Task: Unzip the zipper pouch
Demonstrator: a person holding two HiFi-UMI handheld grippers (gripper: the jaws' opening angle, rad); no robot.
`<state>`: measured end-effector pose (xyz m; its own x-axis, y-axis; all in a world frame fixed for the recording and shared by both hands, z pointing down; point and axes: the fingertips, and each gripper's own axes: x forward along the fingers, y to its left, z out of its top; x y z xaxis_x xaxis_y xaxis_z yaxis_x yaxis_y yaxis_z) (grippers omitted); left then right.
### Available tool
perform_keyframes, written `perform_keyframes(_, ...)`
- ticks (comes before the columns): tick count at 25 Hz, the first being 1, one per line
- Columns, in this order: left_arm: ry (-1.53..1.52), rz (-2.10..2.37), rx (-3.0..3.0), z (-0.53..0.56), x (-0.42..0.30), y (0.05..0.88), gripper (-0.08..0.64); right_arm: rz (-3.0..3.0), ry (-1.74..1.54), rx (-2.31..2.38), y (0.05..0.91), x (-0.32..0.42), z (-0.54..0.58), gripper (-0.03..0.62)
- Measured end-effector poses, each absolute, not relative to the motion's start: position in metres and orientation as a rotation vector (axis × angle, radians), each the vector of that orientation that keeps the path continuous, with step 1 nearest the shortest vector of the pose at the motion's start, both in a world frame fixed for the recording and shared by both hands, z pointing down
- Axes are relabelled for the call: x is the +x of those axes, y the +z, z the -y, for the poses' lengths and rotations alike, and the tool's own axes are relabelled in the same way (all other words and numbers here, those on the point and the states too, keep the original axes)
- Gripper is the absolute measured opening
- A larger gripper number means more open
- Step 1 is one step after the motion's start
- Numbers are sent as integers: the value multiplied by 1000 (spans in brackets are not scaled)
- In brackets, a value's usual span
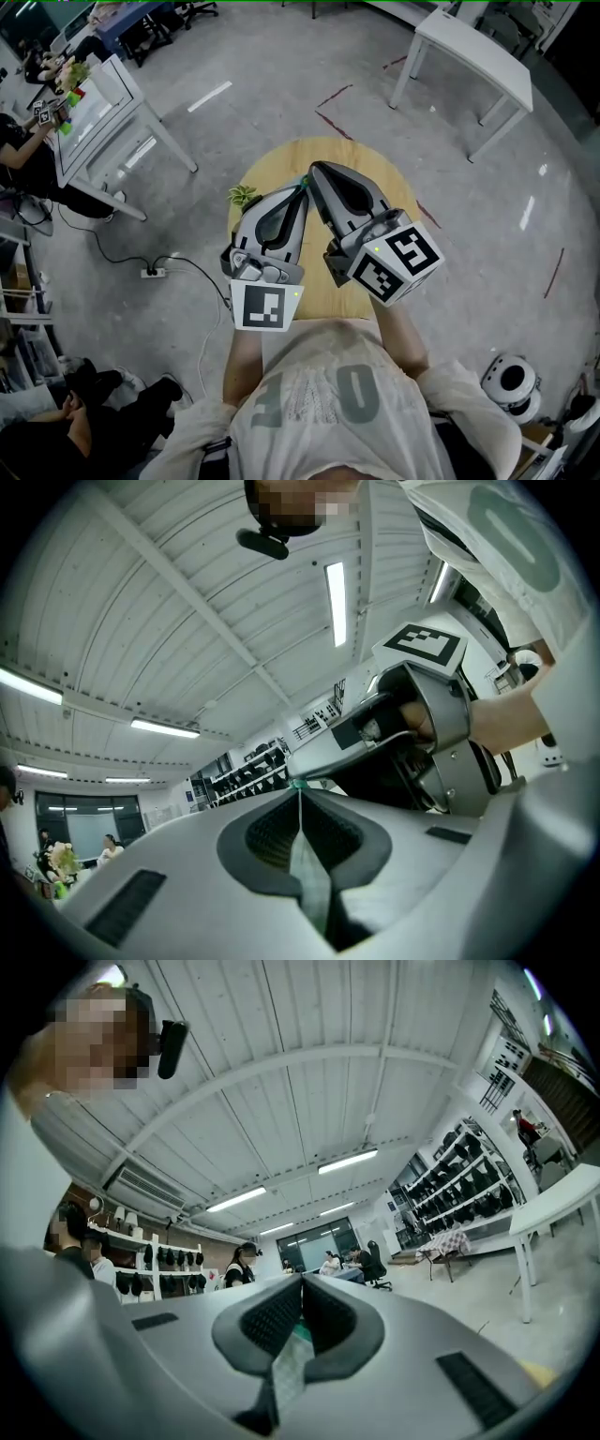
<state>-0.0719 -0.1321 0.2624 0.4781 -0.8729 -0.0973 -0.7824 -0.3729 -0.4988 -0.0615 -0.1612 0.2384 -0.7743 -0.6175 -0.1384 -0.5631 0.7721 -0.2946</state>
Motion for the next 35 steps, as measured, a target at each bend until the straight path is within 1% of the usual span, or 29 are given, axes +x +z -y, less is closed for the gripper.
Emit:
perform_keyframes(8,-156,-1380,-2279,122,-71,254,28,-2734,-238,-960,227,-59,152,29)
perform_keyframes(13,-28,-1389,-2326,114,-73,245,28,-2679,-284,-918,214,-57,144,29)
perform_keyframes(17,114,-1405,-2333,103,-79,231,28,-2619,-331,-1008,222,-32,156,28)
perform_keyframes(20,125,-1386,-2302,96,-82,222,27,-2590,-336,-1068,228,-14,162,28)
perform_keyframes(23,125,-1391,-2277,92,-88,216,27,-2594,-306,-1092,229,-10,160,28)
perform_keyframes(31,182,-1491,-2197,86,-123,200,28,-2564,-291,-1196,236,16,167,28)
perform_keyframes(35,174,-1518,-2187,89,-128,201,28,-2573,-285,-1208,239,15,168,28)
